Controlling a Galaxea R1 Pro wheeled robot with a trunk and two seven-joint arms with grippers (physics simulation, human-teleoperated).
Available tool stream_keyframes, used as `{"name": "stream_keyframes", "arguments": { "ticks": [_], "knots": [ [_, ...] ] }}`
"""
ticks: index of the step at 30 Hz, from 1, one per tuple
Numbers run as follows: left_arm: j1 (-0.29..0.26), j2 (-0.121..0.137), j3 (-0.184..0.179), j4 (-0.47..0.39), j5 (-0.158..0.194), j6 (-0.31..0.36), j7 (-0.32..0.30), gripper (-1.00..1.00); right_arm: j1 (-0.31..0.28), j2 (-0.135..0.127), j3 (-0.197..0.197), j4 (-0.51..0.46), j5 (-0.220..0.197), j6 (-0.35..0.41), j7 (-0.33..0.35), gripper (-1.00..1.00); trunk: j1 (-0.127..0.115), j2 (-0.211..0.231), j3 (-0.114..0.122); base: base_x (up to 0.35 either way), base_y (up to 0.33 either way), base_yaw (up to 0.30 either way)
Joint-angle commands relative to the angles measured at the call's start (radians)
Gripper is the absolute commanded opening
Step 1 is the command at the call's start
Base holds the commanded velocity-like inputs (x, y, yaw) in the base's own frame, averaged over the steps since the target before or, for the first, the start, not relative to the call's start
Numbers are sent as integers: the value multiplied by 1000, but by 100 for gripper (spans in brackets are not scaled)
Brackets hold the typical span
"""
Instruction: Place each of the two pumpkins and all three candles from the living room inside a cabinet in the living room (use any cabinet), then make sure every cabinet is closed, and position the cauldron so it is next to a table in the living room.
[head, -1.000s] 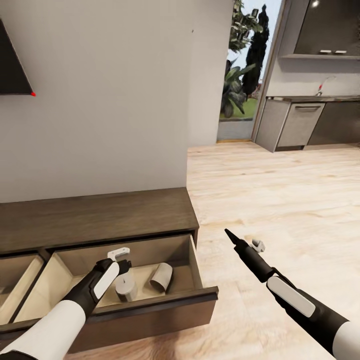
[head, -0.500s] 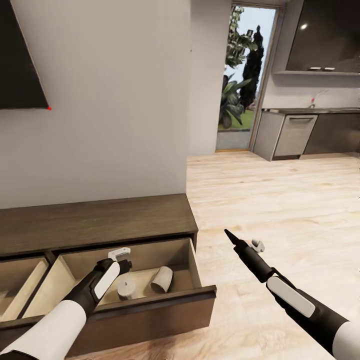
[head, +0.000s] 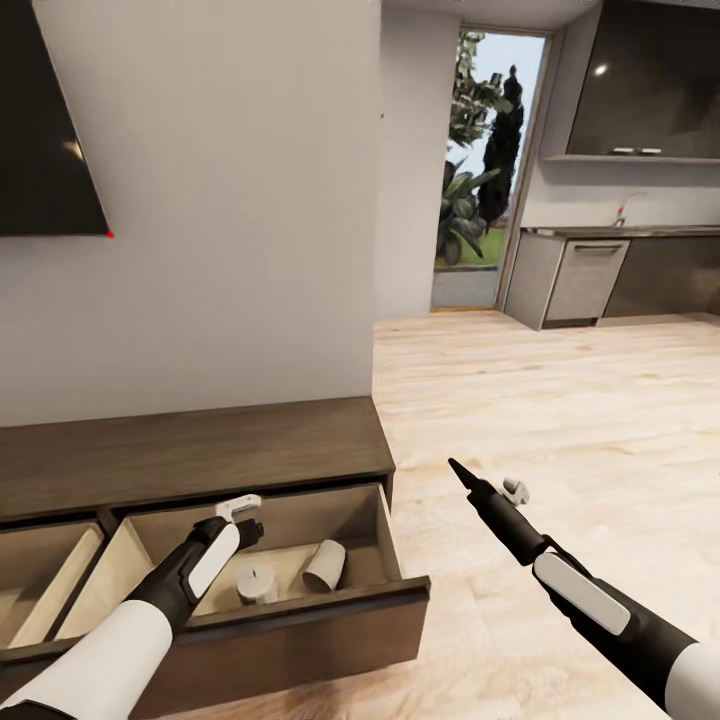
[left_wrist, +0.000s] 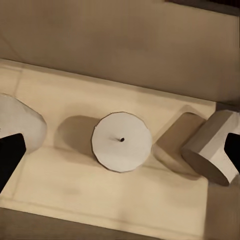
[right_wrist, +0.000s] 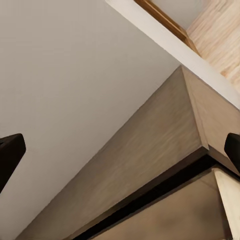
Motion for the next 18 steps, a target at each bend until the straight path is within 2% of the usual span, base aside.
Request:
{"name": "stream_keyframes", "arguments": {
  "ticks": [1,13,18],
  "knots": [
    [-1,3,-7,-2,11,1,10,100,-2,-1,7,0,-10,-7,5,100,-4,7,2,-157,0,0],
    [-1,3,-7,-2,10,1,10,100,-2,-1,7,-1,-10,-7,5,100,-50,91,40,-179,9,0],
    [-1,1,-7,-2,11,1,10,100,-2,-1,7,-1,-9,-7,5,100,-69,126,55,-50,5,0]
  ]
}}
